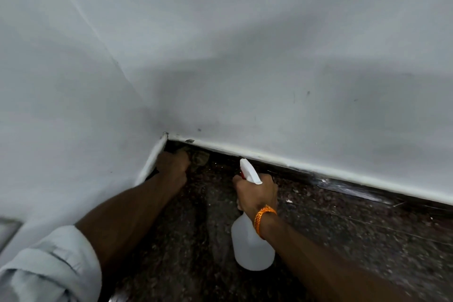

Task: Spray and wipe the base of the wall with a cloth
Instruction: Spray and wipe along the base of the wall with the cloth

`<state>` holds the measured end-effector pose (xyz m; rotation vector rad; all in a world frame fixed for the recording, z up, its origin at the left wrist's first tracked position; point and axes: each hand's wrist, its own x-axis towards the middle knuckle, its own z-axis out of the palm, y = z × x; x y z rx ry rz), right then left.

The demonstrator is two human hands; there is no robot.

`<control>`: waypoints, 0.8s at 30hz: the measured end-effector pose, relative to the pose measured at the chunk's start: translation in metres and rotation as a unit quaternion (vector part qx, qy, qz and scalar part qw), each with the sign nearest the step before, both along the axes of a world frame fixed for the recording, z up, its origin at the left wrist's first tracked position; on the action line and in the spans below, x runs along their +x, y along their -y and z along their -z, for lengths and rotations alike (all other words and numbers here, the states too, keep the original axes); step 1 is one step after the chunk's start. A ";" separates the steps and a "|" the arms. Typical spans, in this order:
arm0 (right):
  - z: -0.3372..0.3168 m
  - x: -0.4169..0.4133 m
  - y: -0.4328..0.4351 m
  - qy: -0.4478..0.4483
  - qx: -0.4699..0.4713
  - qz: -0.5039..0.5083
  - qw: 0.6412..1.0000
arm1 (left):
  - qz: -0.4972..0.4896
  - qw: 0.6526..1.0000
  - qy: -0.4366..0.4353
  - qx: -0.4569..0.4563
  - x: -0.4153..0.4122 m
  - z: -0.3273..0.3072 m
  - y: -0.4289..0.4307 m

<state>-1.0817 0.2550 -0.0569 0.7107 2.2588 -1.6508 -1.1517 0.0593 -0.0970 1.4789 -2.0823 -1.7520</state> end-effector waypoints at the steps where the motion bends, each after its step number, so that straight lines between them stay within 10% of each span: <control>1: 0.000 0.000 -0.001 0.005 -0.001 0.001 1.000 | -0.014 1.000 0.001 0.023 0.001 0.000 -0.015; 18: 0.014 0.025 -0.021 0.060 -0.046 0.046 0.996 | 0.172 0.951 0.120 -0.229 0.000 -0.011 -0.055; 21: 0.008 0.028 -0.024 0.064 -0.052 0.054 0.995 | 0.367 0.839 0.049 -0.400 0.025 -0.024 -0.047; 24: -0.006 0.033 -0.031 0.073 -0.065 0.070 0.993 | 0.581 0.598 -0.017 -0.551 0.029 -0.027 -0.023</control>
